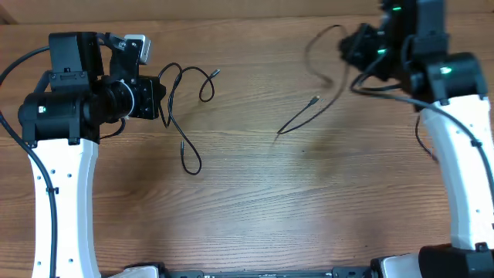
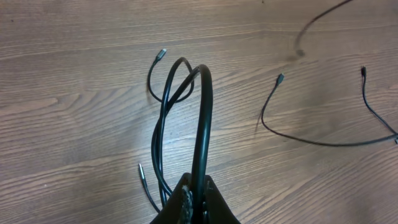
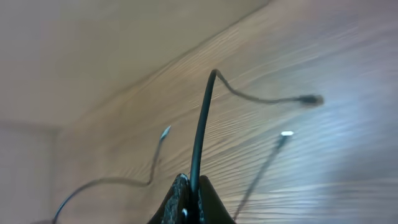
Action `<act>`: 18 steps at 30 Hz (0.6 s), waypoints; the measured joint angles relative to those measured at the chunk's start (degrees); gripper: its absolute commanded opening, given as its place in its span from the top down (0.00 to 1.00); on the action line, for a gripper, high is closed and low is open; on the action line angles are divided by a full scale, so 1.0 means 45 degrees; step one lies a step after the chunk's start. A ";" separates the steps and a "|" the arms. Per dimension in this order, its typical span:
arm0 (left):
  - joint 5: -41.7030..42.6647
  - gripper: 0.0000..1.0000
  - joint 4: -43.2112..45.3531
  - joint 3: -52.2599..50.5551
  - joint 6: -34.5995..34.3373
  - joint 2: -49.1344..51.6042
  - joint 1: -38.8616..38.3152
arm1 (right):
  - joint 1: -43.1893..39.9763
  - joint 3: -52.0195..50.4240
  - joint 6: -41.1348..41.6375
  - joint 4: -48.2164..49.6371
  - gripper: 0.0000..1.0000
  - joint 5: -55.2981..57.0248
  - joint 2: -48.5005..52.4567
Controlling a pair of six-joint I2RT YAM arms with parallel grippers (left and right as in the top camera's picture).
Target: Untangle cables
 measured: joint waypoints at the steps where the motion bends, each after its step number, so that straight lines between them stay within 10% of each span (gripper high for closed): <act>1: 0.0000 0.96 0.0000 0.0000 0.0005 0.0000 0.0000 | -0.0442 0.0000 0.0005 -0.0126 0.96 0.0034 0.0000; 18: 0.0000 0.96 0.0194 0.0000 0.0000 0.0000 0.0000 | -0.5440 0.0000 -0.1860 -0.0869 0.96 -0.2560 0.0894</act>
